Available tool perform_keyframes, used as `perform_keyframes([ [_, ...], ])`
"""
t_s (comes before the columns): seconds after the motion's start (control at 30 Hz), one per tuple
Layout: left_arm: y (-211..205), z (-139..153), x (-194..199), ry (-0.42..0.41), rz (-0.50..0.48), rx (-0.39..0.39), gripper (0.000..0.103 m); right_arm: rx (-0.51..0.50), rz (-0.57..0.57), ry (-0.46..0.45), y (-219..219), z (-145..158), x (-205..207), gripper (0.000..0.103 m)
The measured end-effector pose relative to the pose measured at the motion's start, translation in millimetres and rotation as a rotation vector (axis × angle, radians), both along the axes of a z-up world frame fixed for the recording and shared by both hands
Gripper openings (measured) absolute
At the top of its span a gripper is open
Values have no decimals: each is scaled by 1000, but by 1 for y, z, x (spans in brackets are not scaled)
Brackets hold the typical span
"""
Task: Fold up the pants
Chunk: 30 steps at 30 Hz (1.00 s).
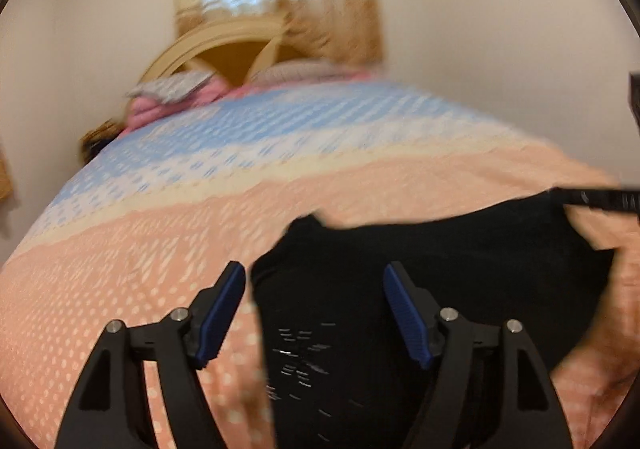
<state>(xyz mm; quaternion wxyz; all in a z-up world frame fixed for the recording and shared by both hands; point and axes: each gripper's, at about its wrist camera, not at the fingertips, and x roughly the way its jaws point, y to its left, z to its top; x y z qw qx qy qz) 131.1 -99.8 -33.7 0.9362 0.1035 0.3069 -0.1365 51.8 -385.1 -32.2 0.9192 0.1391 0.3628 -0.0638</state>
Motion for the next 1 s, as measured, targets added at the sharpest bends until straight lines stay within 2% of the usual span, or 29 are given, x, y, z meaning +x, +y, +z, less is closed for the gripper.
perform_keyframes([
  [0.07,11,-16,15,76,61,18,78,41,-38,72,-5,-35,24,9],
  [0.1,25,-27,23,139,78,-29,86,74,-49,30,-10,-45,25,9],
  [0.2,52,-35,31,212,115,-139,100,159,-58,-43,-18,-57,24,9],
  [0.3,69,-28,29,233,126,-212,100,243,-46,-80,-28,-58,22,9],
  [0.37,75,-19,21,221,140,-232,99,299,-33,-97,-29,-48,17,9],
  [0.4,80,-13,14,201,141,-245,98,344,-38,-126,-32,-40,12,9],
  [0.47,82,-2,5,172,124,-267,99,365,-65,-199,-37,-25,-9,9],
  [0.5,82,1,1,162,102,-285,99,356,-80,-232,-40,-19,-21,12],
  [0.57,78,0,1,163,81,-291,99,317,-127,-213,-43,-16,-38,46],
  [0.6,74,-3,3,178,82,-285,99,311,-141,-195,-45,-19,-43,73],
  [0.63,69,-8,5,200,81,-287,99,311,-163,-185,-45,-24,-49,79],
  [0.7,61,-23,9,275,66,-308,99,343,-171,-164,-45,-34,-53,79],
  [0.8,60,-37,10,345,80,-341,99,452,-137,-109,-38,-56,-46,79],
  [0.9,64,-38,7,359,83,-347,99,346,-122,-68,-14,-54,-41,78],
  [1.0,63,-36,4,362,88,-348,99,396,-88,-54,5,-58,-41,77],
])
